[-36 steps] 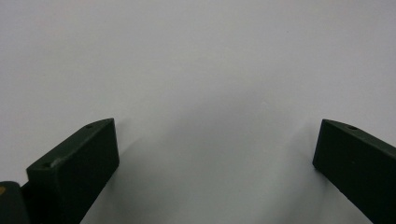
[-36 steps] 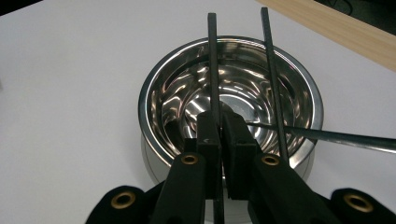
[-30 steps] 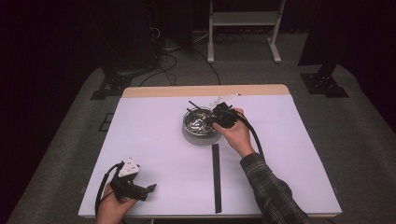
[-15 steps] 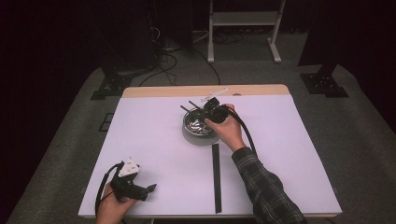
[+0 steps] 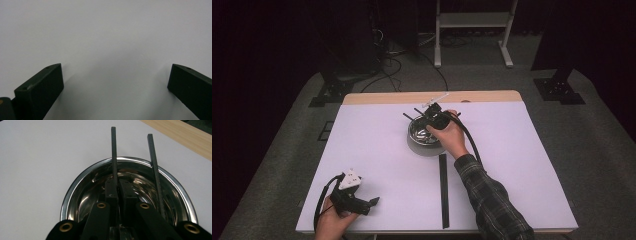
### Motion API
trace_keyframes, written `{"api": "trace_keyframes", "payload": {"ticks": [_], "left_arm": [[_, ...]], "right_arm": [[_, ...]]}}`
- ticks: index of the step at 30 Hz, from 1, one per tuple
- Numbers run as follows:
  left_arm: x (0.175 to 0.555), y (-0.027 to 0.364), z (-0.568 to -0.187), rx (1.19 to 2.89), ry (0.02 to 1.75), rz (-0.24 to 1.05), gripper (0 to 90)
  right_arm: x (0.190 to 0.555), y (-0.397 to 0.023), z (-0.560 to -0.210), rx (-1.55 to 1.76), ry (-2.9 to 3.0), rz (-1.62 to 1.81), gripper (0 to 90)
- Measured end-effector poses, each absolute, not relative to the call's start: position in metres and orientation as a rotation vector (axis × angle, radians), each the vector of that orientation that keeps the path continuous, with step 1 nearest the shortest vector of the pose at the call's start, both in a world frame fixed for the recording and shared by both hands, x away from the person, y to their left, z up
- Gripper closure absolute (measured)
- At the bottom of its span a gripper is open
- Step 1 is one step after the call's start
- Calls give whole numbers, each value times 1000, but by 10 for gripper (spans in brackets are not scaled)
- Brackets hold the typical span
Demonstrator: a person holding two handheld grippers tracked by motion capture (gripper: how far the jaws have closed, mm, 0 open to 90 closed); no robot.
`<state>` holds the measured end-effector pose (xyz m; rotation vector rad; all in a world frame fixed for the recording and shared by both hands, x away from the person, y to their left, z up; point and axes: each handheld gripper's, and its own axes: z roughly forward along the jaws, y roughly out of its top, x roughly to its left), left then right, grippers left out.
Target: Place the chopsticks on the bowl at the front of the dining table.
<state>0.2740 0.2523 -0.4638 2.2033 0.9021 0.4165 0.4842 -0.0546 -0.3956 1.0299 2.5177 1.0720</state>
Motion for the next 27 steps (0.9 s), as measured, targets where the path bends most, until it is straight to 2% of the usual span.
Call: {"api": "trace_keyframes", "payload": {"ticks": [15,18,27], "left_arm": [[274,252,-464,2204,901,417,0],[274,252,-464,2204,902,417,0],[274,252,-464,2203,903,415,0]], "right_arm": [[486,-49,-401,1033,2515,1062,855],[484,-49,-399,1040,2487,1079,755],[474,-59,-387,1023,2475,1136,603]]}}
